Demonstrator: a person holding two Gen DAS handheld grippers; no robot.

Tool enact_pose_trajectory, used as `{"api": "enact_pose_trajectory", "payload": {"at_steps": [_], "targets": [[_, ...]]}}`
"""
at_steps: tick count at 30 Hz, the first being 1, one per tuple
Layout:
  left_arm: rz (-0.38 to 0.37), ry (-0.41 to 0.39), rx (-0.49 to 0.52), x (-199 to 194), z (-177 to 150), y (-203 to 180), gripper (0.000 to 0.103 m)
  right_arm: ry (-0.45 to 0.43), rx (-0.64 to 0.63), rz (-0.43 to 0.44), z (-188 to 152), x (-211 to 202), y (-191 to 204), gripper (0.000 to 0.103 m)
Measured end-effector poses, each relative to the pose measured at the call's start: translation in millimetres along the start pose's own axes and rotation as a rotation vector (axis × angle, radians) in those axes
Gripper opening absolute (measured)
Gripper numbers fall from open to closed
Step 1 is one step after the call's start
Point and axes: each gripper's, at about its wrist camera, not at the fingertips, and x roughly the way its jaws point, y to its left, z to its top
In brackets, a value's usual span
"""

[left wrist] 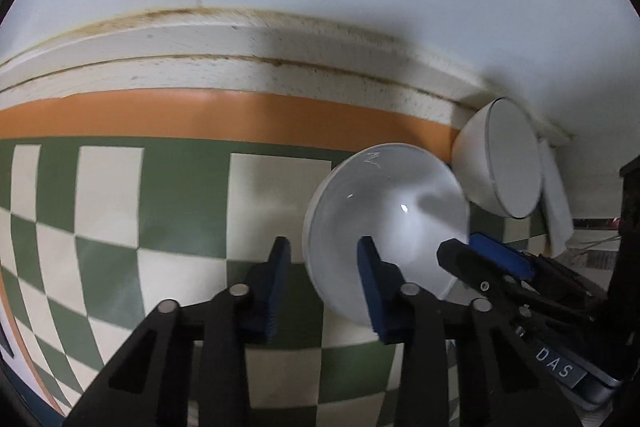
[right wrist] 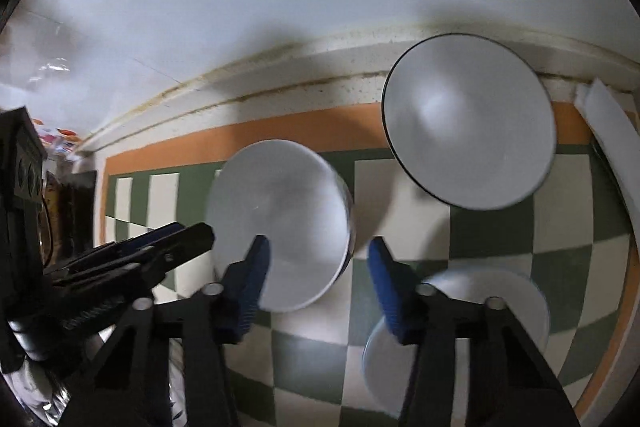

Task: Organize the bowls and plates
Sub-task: 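Grip a white bowl rim with both tools and lift it toward the other bowls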

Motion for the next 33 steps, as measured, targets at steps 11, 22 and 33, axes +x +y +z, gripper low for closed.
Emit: {"api": "enact_pose_trajectory", "payload": {"at_steps": [11, 22, 33], "targets": [[-0.003, -0.003, 0.014, 3, -1, 2, 0.014, 0.034, 0.078, -0.010, -1, 26, -16, 0.010], [0.045, -0.040, 0.087, -66, -72, -18, 0.014, -0.048, 0.011, 0.005, -52, -42, 8, 0.010], [-0.024, 0.045, 0.144, -73, -171, -38, 0.014, -0.038, 0.082, 0.048, -188, -84, -17, 0.011]]}}
